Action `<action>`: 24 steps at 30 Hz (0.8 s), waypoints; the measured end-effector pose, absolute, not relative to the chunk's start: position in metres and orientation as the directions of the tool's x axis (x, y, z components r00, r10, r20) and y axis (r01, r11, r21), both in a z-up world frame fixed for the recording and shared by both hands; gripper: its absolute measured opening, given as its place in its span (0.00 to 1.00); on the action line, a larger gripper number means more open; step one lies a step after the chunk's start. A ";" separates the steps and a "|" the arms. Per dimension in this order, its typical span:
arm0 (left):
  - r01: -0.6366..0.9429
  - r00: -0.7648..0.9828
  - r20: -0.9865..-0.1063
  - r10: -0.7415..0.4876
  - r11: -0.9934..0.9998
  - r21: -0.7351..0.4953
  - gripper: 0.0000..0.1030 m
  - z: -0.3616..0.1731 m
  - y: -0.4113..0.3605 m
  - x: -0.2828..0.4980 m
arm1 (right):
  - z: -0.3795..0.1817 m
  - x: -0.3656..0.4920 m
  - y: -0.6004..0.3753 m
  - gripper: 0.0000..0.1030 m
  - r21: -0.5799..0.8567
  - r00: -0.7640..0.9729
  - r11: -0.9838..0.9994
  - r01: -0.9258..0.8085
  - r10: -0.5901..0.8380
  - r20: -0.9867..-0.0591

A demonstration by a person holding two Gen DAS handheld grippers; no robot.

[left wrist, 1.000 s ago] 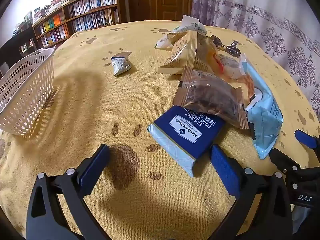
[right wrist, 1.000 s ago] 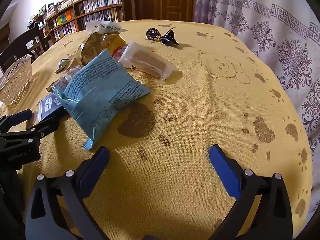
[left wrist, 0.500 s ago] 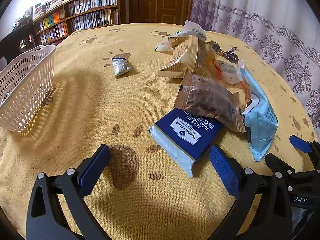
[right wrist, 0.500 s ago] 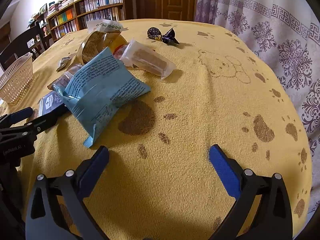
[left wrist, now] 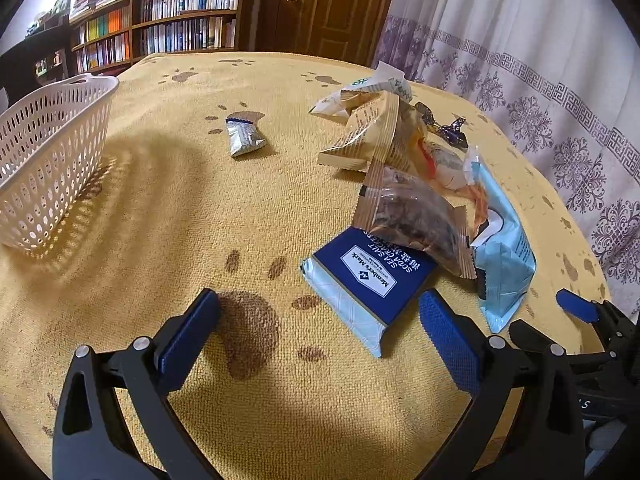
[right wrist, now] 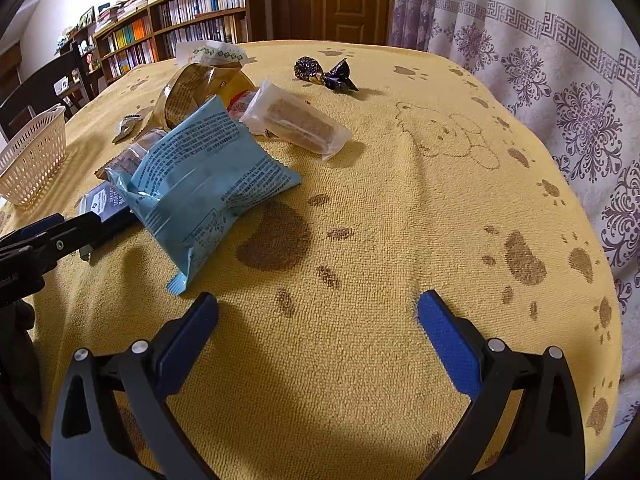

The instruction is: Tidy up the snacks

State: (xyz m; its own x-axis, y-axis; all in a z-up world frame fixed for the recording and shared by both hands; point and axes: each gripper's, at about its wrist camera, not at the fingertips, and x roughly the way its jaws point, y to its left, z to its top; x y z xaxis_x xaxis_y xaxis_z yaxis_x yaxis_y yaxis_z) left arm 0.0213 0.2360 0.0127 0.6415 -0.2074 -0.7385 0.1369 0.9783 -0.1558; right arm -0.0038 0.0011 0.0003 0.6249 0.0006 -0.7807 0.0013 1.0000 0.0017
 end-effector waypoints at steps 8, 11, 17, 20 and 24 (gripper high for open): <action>0.137 0.644 -0.733 -0.218 0.976 -0.170 0.98 0.012 0.237 0.021 | 0.001 -0.004 0.001 0.95 0.006 0.625 1.000 0.001 0.004 -0.781; 0.137 0.644 -0.735 -0.213 0.977 -0.163 0.98 0.011 0.238 0.021 | 0.001 -0.004 0.001 0.95 0.006 0.625 1.000 0.001 0.004 -0.781; 0.139 0.646 -0.732 -0.217 0.976 -0.167 0.98 0.012 0.239 0.021 | 0.001 -0.003 0.001 0.95 0.010 0.624 1.000 0.002 0.007 -0.781; 0.140 0.644 -0.731 -0.226 0.974 -0.178 0.98 0.011 0.241 0.021 | 0.001 -0.003 0.001 0.95 0.007 0.624 1.000 0.001 0.005 -0.781; 0.141 0.645 -0.728 -0.231 0.973 -0.184 0.98 0.012 0.242 0.019 | 0.000 -0.001 0.000 0.95 0.008 0.625 1.000 0.000 0.006 -0.781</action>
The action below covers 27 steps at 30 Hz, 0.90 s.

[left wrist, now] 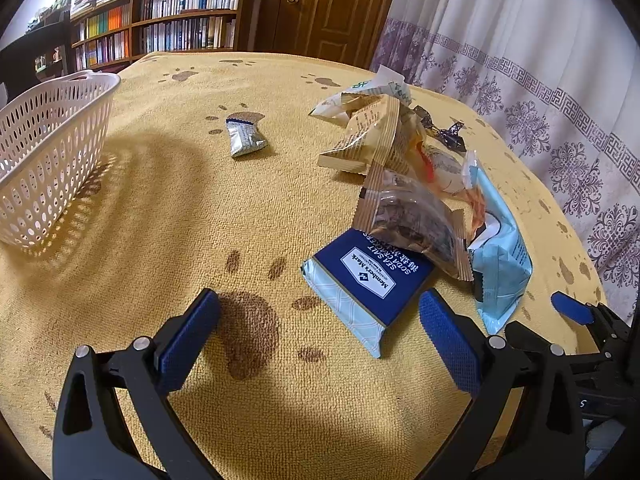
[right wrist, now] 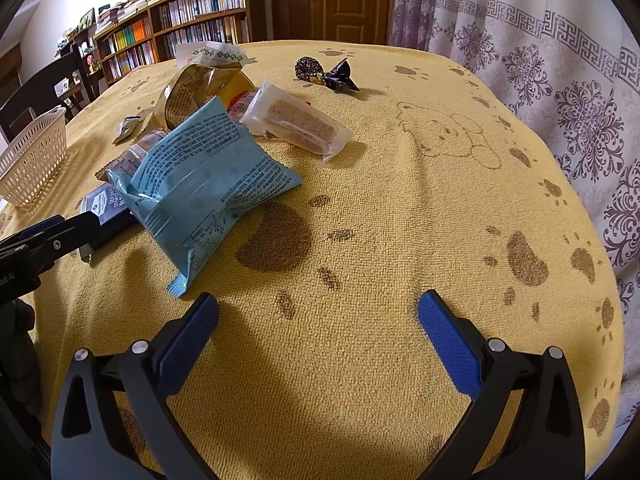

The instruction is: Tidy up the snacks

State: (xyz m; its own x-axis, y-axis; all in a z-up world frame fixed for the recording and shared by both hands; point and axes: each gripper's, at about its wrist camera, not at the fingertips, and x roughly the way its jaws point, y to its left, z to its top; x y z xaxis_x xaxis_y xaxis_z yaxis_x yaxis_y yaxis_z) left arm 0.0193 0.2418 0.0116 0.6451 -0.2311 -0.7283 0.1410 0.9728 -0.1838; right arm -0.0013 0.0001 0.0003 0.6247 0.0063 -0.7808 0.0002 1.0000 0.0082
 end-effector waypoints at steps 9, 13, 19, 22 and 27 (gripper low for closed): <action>0.146 0.649 -0.709 -0.276 0.960 -0.240 0.98 0.012 0.246 0.019 | 0.000 -0.002 -0.002 0.95 0.011 0.630 1.000 -0.001 0.010 -0.776; 0.148 0.652 -0.695 -0.304 0.949 -0.277 0.98 0.013 0.253 0.018 | 0.005 -0.006 0.000 0.95 0.006 0.655 1.000 -0.008 0.010 -0.756; 0.150 0.663 -0.646 -0.379 0.912 -0.382 0.98 0.013 0.271 0.016 | 0.015 -0.014 0.004 0.95 0.099 0.681 0.994 -0.037 0.097 -0.726; 0.146 0.669 -0.638 -0.381 0.909 -0.390 0.98 0.017 0.276 0.015 | 0.023 -0.017 0.010 0.95 0.130 0.696 0.990 -0.062 0.136 -0.705; 0.119 0.721 -0.630 -0.287 0.948 -0.296 0.98 0.034 0.284 0.012 | 0.038 -0.011 0.018 0.95 0.250 0.697 0.963 -0.099 0.246 -0.674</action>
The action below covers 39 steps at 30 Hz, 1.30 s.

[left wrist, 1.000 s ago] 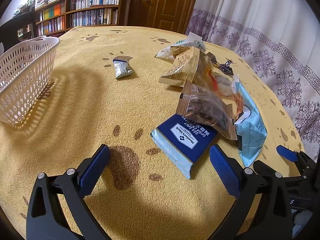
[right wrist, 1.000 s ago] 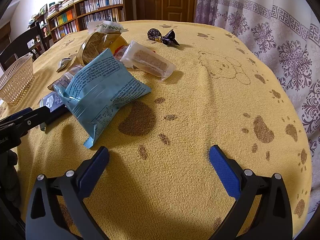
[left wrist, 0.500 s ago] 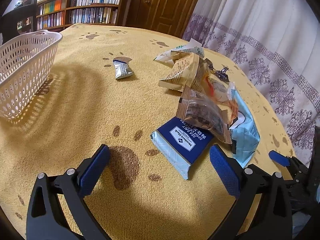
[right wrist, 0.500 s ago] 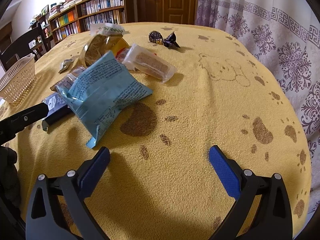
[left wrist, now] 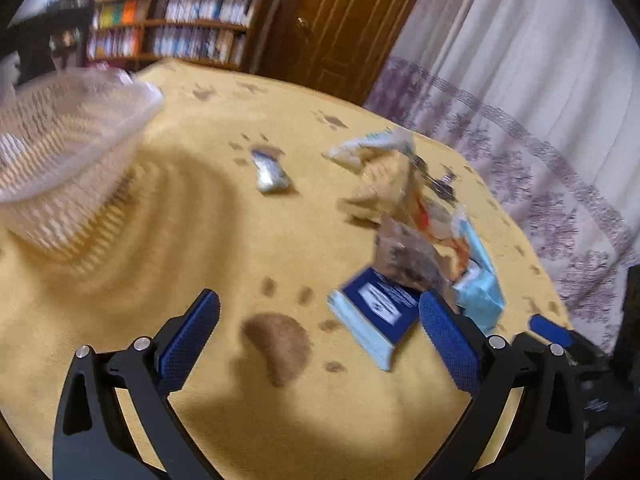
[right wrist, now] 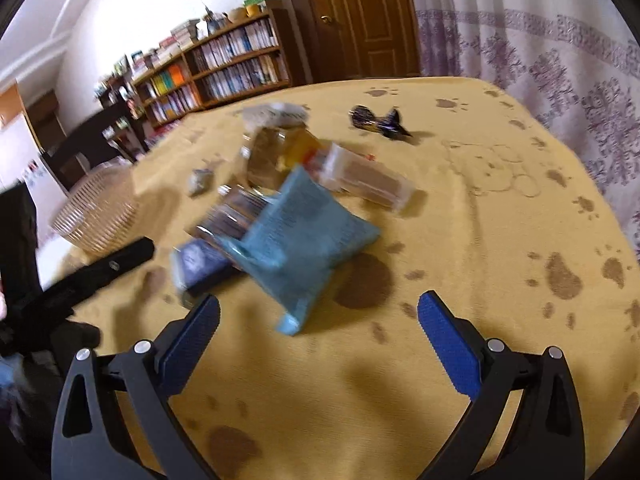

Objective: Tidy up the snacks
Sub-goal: 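Grasp the light-blue snack bag with the right tool while the left tool approaches the brown cookie packet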

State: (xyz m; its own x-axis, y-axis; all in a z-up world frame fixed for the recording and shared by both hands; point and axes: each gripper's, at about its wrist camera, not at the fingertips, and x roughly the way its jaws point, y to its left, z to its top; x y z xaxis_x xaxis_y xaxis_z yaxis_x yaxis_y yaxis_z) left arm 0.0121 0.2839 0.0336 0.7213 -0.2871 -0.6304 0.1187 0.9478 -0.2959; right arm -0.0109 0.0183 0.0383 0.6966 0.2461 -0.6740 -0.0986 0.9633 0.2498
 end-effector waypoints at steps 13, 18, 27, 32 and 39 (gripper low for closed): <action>0.073 0.791 -0.582 -0.187 0.974 -0.215 0.98 0.071 0.307 0.003 | 0.025 0.042 0.027 0.93 0.405 0.650 0.914 0.018 0.297 -0.699; 0.071 0.778 -0.602 -0.179 0.977 -0.200 0.98 0.067 0.305 0.005 | 0.020 0.050 0.037 0.77 0.396 0.624 0.918 0.002 0.308 -0.718; 0.077 0.761 -0.626 -0.170 0.982 -0.174 0.98 0.059 0.299 0.009 | 0.028 0.044 0.016 0.52 0.422 0.642 0.907 0.013 0.315 -0.698; 0.117 0.747 -0.642 -0.171 0.985 -0.126 0.98 0.060 0.283 0.015 | 0.031 0.040 0.006 0.50 0.416 0.653 0.909 0.023 0.301 -0.695; 0.248 0.689 -0.684 -0.238 0.965 -0.086 0.98 0.053 0.241 0.030 | 0.043 0.033 -0.004 0.50 0.408 0.687 0.912 0.024 0.282 -0.670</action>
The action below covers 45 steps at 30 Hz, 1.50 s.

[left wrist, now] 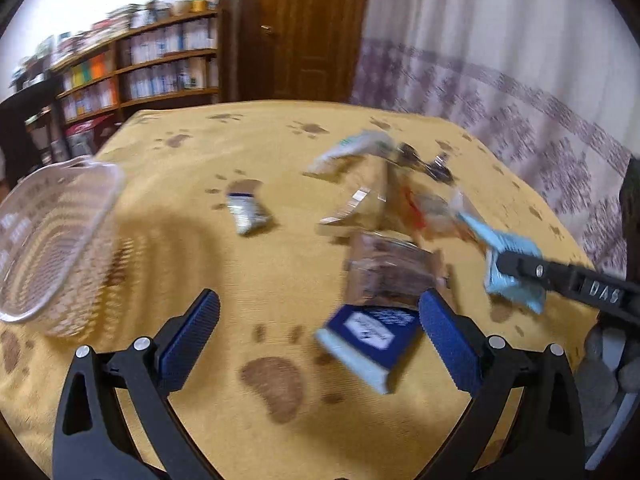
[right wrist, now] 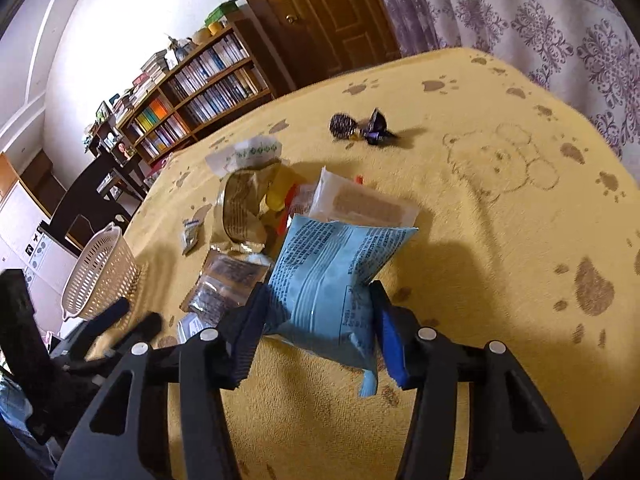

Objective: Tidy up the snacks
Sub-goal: 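Grasp the light-blue snack bag with the right tool while the left tool approaches the brown cookie packet, then grasp the brown cookie packet with the left tool and carry it to the white basket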

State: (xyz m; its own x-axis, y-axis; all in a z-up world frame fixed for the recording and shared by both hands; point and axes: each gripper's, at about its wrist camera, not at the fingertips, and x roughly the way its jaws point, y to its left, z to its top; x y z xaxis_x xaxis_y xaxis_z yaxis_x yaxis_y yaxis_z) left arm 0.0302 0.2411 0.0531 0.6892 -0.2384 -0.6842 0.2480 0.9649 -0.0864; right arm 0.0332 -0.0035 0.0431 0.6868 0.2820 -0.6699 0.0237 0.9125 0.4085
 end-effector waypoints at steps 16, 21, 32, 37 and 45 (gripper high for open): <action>0.400 0.608 -0.743 -0.281 0.916 -0.020 0.98 0.030 0.176 0.059 | 0.057 0.028 -0.011 0.50 0.444 0.714 0.896 0.024 0.296 -0.635; 0.405 0.593 -0.752 -0.287 0.914 -0.030 0.80 0.023 0.175 0.068 | 0.061 0.026 -0.012 0.50 0.449 0.720 0.893 0.020 0.299 -0.626; 0.375 0.636 -0.705 -0.314 0.924 -0.073 0.61 0.040 0.207 0.054 | 0.067 0.020 -0.010 0.50 0.451 0.731 0.893 0.006 0.304 -0.611; 0.356 0.658 -0.686 -0.309 0.931 -0.078 0.58 0.051 0.220 0.049 | 0.069 0.018 -0.007 0.50 0.447 0.732 0.894 -0.006 0.308 -0.607; 0.288 0.729 -0.631 -0.265 0.955 -0.069 0.58 0.079 0.250 0.039 | 0.074 0.014 -0.004 0.50 0.449 0.740 0.893 -0.020 0.316 -0.595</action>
State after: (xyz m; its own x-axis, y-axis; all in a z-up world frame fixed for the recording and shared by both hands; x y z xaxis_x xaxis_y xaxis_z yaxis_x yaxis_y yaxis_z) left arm 0.0386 0.2503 0.0789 0.7291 -0.2651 -0.6310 0.2877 0.9552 -0.0689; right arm 0.0136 -0.0035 0.0741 0.7395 0.3156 -0.5945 -0.0205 0.8934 0.4489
